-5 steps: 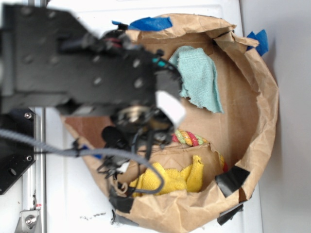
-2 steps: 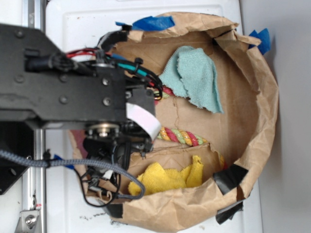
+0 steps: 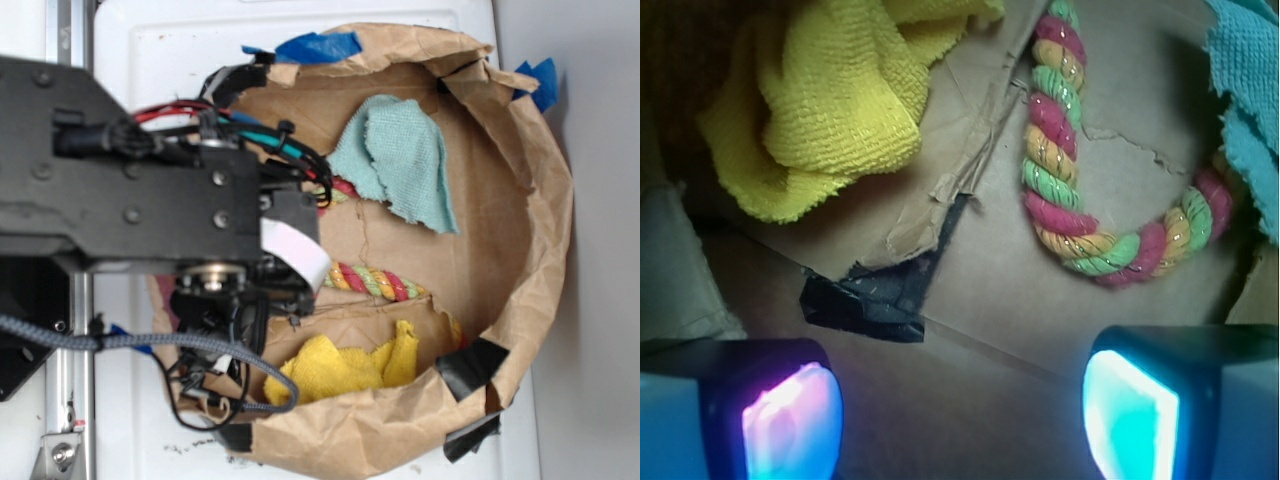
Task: Grab the multicolored rope.
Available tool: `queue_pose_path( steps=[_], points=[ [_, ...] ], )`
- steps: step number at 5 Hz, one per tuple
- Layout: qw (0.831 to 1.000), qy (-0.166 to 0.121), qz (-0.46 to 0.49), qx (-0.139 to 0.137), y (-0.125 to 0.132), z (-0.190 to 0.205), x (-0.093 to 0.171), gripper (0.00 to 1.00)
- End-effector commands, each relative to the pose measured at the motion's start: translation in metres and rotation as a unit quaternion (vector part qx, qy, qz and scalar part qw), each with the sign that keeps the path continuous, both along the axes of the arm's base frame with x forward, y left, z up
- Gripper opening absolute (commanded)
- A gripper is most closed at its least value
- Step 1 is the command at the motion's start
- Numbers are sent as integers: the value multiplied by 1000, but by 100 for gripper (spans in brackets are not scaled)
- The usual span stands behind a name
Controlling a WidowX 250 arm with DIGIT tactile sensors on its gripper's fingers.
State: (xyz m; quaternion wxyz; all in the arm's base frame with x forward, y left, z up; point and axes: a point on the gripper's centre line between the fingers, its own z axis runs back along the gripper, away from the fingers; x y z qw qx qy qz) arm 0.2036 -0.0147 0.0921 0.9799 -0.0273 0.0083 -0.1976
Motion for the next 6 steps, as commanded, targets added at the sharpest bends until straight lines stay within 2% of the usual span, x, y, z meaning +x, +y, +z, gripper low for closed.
queue_pose_path(
  steps=[1,2,4,5,6],
  points=[
    [1000,-22,-20,2,-16,6,7,100],
    [997,-44,-69,-1,-14,14,15,100],
    [991,-22,-129,4,5,19,45,100],
    [995,-19,-93,5,17,23,59,100],
    [995,-19,-93,5,17,23,59,100]
  ],
)
